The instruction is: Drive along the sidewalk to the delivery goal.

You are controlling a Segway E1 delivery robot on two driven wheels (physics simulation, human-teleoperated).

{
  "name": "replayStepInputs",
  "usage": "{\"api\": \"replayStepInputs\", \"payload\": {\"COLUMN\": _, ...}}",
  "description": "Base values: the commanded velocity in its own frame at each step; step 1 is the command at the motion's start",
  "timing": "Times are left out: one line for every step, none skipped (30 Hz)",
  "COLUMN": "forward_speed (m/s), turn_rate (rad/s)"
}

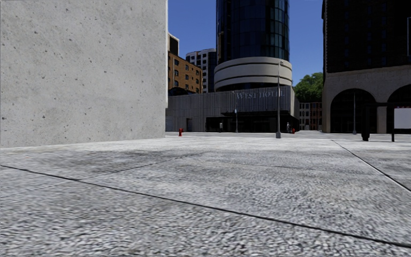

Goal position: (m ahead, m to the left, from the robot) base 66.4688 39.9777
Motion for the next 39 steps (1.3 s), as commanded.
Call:
{"api": "replayStepInputs", "payload": {"forward_speed": 2.0, "turn_rate": 0.0}}
{"api": "replayStepInputs", "payload": {"forward_speed": 2.0, "turn_rate": 0.0}}
{"api": "replayStepInputs", "payload": {"forward_speed": 2.0, "turn_rate": 0.0}}
{"api": "replayStepInputs", "payload": {"forward_speed": 2.0, "turn_rate": 0.0}}
{"api": "replayStepInputs", "payload": {"forward_speed": 2.0, "turn_rate": 0.0}}
{"api": "replayStepInputs", "payload": {"forward_speed": 2.0, "turn_rate": 0.0}}
{"api": "replayStepInputs", "payload": {"forward_speed": 2.0, "turn_rate": 0.0}}
{"api": "replayStepInputs", "payload": {"forward_speed": 2.0, "turn_rate": 0.0}}
{"api": "replayStepInputs", "payload": {"forward_speed": 2.0, "turn_rate": 0.0}}
{"api": "replayStepInputs", "payload": {"forward_speed": 2.0, "turn_rate": 0.0}}
{"api": "replayStepInputs", "payload": {"forward_speed": 2.0, "turn_rate": 0.0}}
{"api": "replayStepInputs", "payload": {"forward_speed": 2.0, "turn_rate": 0.0}}
{"api": "replayStepInputs", "payload": {"forward_speed": 2.0, "turn_rate": 0.0}}
{"api": "replayStepInputs", "payload": {"forward_speed": 2.0, "turn_rate": 0.0}}
{"api": "replayStepInputs", "payload": {"forward_speed": 2.0, "turn_rate": 0.0}}
{"api": "replayStepInputs", "payload": {"forward_speed": 2.0, "turn_rate": 0.0}}
{"api": "replayStepInputs", "payload": {"forward_speed": 2.0, "turn_rate": 0.0}}
{"api": "replayStepInputs", "payload": {"forward_speed": 2.0, "turn_rate": 0.0}}
{"api": "replayStepInputs", "payload": {"forward_speed": 2.0, "turn_rate": 0.0}}
{"api": "replayStepInputs", "payload": {"forward_speed": 2.0, "turn_rate": 0.0}}
{"api": "replayStepInputs", "payload": {"forward_speed": 2.0, "turn_rate": 0.0}}
{"api": "replayStepInputs", "payload": {"forward_speed": 2.0, "turn_rate": 0.0}}
{"api": "replayStepInputs", "payload": {"forward_speed": 2.0, "turn_rate": 0.0}}
{"api": "replayStepInputs", "payload": {"forward_speed": 2.0, "turn_rate": 0.0}}
{"api": "replayStepInputs", "payload": {"forward_speed": 2.0, "turn_rate": 0.0}}
{"api": "replayStepInputs", "payload": {"forward_speed": 2.0, "turn_rate": 0.0}}
{"api": "replayStepInputs", "payload": {"forward_speed": 2.0, "turn_rate": 0.0}}
{"api": "replayStepInputs", "payload": {"forward_speed": 2.0, "turn_rate": 0.0}}
{"api": "replayStepInputs", "payload": {"forward_speed": 2.0, "turn_rate": 0.0}}
{"api": "replayStepInputs", "payload": {"forward_speed": 2.0, "turn_rate": 0.0}}
{"api": "replayStepInputs", "payload": {"forward_speed": 2.0, "turn_rate": 0.0}}
{"api": "replayStepInputs", "payload": {"forward_speed": 2.0, "turn_rate": 0.0}}
{"api": "replayStepInputs", "payload": {"forward_speed": 2.0, "turn_rate": 0.0}}
{"api": "replayStepInputs", "payload": {"forward_speed": 2.0, "turn_rate": 0.0}}
{"api": "replayStepInputs", "payload": {"forward_speed": 2.0, "turn_rate": 0.0}}
{"api": "replayStepInputs", "payload": {"forward_speed": 2.0, "turn_rate": 0.0}}
{"api": "replayStepInputs", "payload": {"forward_speed": 2.0, "turn_rate": 0.0}}
{"api": "replayStepInputs", "payload": {"forward_speed": 2.0, "turn_rate": 0.0}}
{"api": "replayStepInputs", "payload": {"forward_speed": 2.0, "turn_rate": 0.0}}
